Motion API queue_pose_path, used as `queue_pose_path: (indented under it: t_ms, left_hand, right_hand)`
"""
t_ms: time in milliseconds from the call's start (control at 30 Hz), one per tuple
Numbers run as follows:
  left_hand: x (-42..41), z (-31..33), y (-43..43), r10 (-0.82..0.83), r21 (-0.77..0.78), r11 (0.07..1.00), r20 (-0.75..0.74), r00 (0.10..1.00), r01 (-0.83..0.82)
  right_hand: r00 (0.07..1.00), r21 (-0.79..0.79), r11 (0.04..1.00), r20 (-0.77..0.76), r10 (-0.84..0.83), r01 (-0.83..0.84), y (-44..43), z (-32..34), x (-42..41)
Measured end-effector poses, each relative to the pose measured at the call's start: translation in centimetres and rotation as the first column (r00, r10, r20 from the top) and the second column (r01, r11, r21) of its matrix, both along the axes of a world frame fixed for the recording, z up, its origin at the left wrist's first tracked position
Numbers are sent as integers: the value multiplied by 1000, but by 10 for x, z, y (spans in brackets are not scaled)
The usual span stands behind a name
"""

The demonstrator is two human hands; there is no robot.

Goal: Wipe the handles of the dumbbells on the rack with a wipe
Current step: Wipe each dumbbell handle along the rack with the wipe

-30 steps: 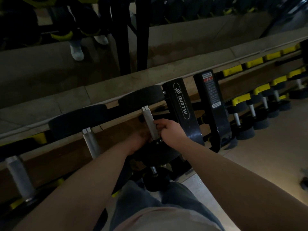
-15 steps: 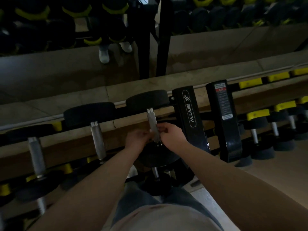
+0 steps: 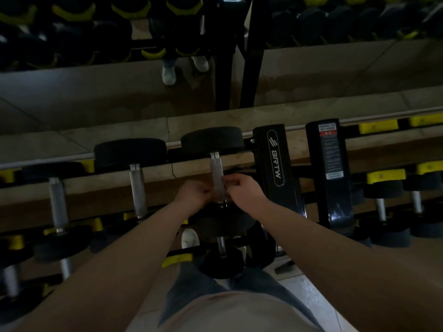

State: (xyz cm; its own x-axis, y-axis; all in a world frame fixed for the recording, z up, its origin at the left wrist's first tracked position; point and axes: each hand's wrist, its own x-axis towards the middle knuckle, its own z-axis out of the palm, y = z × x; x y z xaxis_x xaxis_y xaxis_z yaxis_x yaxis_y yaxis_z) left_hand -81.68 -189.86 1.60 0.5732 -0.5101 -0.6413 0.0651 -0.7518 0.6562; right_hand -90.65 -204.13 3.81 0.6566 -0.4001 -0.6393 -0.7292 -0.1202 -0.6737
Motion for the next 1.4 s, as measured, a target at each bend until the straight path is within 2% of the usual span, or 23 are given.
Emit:
queue_pose_path:
  t_ms: [67,167,200,267,333,367,433,500,600,667,733,833,933,1000,1067,1167,1233,1300,1333,1400]
  left_hand:
    - [-8,-1,4,-109,54,993,19,994,108]
    - [-6,1,4,-135,34,991,106,985,132]
    - [-5,1,3,-78,12,997,132,988,78]
    - [-8,4,-2,176,-66,983,136,975,-169]
    - [-12,8,-9,426,-163,895,39,904,-415]
    - [-13,10,-13,463,-188,868,-29,886,-460]
    - [-19,16,-17,427,-194,873,-137,894,-447]
    - [-26,18,-18,394,-193,883,-194,898,-429]
    - [-30,17,-17,472,-153,857,-148,869,-492]
    - [-30,16,-17,604,-98,785,-105,790,-612]
    - [-32,13,-15,661,-68,741,-101,743,-668]
    - [-37,11,-15,637,-67,767,-48,769,-639]
    - [-35,8,-12,709,-58,699,-76,701,-713]
    - [-35,7,-8,787,-54,602,-128,604,-797]
    - [-35,8,-5,829,-61,526,-187,528,-848]
    - [-33,5,1,849,-50,475,-236,473,-878]
    - [-32,4,3,849,-41,464,-262,458,-885]
    - [-31,1,4,840,-37,470,-289,460,-882]
    - [-31,1,4,835,-31,477,-298,463,-878]
    - [-30,2,4,822,-32,503,-293,489,-864]
  right_hand:
    - [1000,-8,1000,-5,26,-26,-2,-1,0]
    - [993,-47,992,-19,118,-119,-8,2,-5]
    - [988,-64,986,-13,155,-156,-10,5,-7]
    - [977,-90,974,32,210,-206,-15,8,-10]
    - [954,-149,954,112,277,-260,-17,12,-12]
    - [935,-189,938,155,319,-289,-18,13,-12]
    - [885,-267,898,218,411,-351,-20,11,-9]
    - [842,-319,846,201,501,-427,-21,10,-5]
    - [839,-355,825,165,518,-440,-24,6,1]
    - [845,-358,833,178,504,-422,-26,6,5]
    - [796,-435,766,161,584,-473,-27,6,10]
    - [677,-495,614,68,733,-615,-26,5,14]
    - [443,-464,354,-95,891,-812,-20,3,13]
    - [358,-534,224,-161,920,-815,-16,0,17]
    - [374,-685,134,-215,902,-716,-12,-3,27]
    - [457,-753,144,-224,861,-642,-9,-4,39]
    - [392,-691,136,-227,892,-710,-8,-7,37]
    - [250,-593,39,-277,928,-804,-6,-8,29]
    - [222,-586,20,-275,936,-810,-6,-9,27]
    - [267,-618,70,-233,935,-783,-12,-8,29]
